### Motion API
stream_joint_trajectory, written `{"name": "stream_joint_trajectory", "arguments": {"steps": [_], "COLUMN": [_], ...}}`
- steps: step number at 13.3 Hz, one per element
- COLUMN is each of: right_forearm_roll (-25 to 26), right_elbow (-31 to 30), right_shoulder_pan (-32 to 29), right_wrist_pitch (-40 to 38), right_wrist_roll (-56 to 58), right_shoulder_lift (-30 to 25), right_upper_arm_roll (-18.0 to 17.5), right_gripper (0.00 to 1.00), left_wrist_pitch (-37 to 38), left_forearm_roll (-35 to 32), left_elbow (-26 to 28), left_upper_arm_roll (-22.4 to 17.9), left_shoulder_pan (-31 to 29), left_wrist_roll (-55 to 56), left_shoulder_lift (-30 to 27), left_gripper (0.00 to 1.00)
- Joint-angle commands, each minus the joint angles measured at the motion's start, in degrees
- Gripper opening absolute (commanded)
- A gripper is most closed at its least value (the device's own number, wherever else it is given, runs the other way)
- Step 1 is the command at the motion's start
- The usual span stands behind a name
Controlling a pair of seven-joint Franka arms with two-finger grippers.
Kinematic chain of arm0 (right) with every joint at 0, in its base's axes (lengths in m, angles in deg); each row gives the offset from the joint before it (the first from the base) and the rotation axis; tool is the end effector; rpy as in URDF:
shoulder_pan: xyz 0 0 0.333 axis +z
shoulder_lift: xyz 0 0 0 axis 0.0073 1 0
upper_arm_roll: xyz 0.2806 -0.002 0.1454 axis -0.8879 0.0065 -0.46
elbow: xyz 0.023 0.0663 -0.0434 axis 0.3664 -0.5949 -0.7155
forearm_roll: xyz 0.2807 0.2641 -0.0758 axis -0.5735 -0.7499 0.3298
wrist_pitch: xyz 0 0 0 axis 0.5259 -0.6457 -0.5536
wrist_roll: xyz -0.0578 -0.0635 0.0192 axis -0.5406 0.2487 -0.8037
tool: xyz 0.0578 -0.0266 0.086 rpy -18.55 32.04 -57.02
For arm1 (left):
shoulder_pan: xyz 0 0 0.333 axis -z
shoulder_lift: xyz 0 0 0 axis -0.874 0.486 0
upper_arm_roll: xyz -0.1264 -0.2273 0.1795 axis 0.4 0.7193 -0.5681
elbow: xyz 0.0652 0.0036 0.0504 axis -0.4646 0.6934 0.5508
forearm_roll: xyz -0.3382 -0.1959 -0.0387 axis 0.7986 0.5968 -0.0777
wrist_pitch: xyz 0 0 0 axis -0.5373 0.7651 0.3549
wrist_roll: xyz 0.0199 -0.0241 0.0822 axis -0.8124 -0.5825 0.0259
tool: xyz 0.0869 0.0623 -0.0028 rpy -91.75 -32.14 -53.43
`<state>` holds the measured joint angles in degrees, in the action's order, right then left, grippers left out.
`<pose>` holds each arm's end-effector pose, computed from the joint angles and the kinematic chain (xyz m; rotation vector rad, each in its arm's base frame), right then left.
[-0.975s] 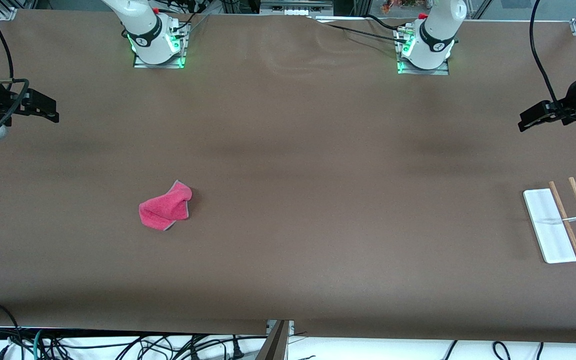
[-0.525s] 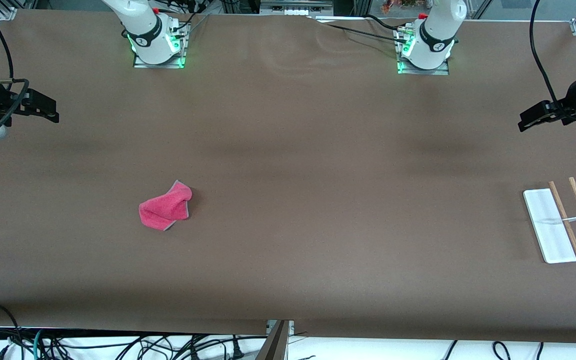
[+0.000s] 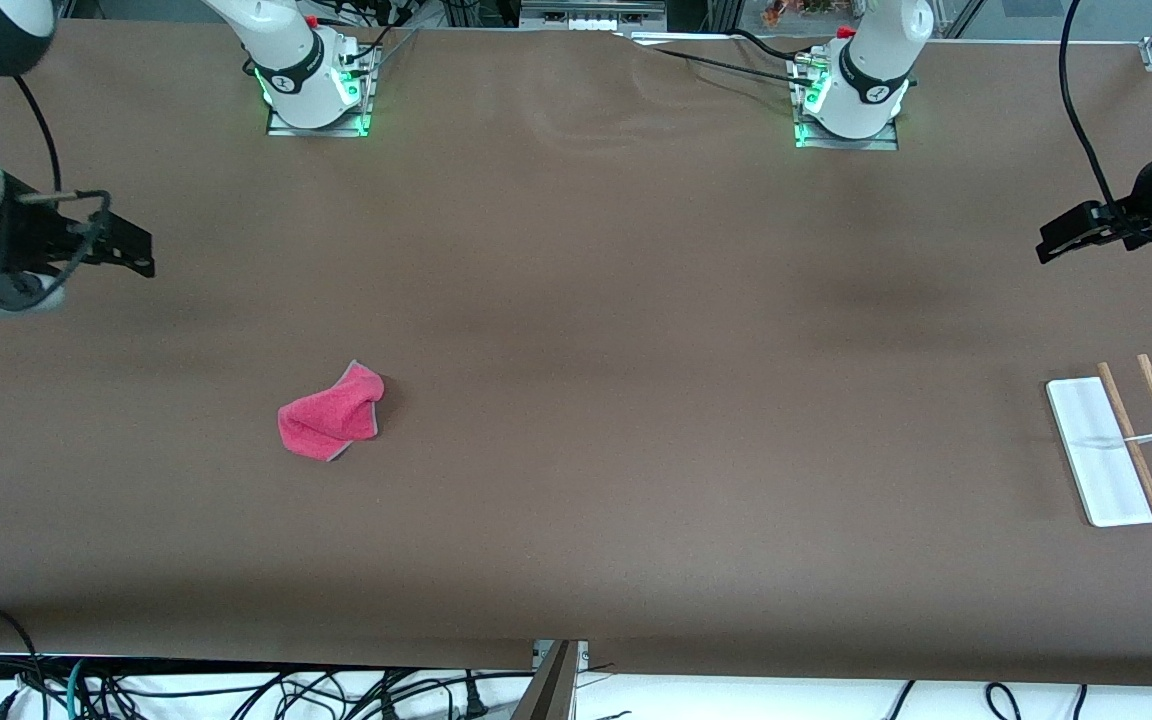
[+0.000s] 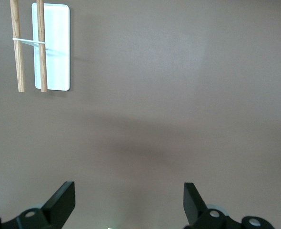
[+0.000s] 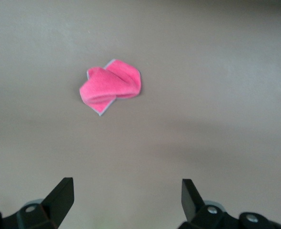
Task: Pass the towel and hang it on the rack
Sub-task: 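Reach the right gripper down to the pink towel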
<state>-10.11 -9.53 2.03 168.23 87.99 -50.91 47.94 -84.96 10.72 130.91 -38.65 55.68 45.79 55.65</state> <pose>0.6059 0.0653 0.5918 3.0873 0.2867 -0.1106 0.5493 0.0218 0.5918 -3.0854 -0.2858 0.1449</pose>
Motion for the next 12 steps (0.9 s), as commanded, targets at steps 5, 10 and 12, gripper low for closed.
{"name": "stream_joint_trajectory", "arguments": {"steps": [5,10,12], "right_forearm_roll": [-0.71,-0.89,-0.54], "right_elbow": [-0.74,-3.98,-7.67], "right_shoulder_pan": [6.47,7.18,7.17], "right_wrist_pitch": [9.06,18.10,23.99], "right_wrist_roll": [-1.13,-0.17,0.01], "right_shoulder_lift": [6.75,13.07,13.87], "right_upper_arm_roll": [-0.14,-0.14,-0.23], "right_gripper": [1.00,1.00,1.00], "left_wrist_pitch": [0.78,0.61,0.43], "left_forearm_roll": [1.09,1.27,1.27], "left_elbow": [-0.11,-0.20,-0.20], "left_upper_arm_roll": [0.24,0.24,0.24], "left_shoulder_pan": [-0.21,-0.21,-0.12], "left_wrist_roll": [0.67,0.67,0.93], "left_shoulder_lift": [-0.27,-0.18,-0.18], "left_gripper": [1.00,1.00,1.00]}}
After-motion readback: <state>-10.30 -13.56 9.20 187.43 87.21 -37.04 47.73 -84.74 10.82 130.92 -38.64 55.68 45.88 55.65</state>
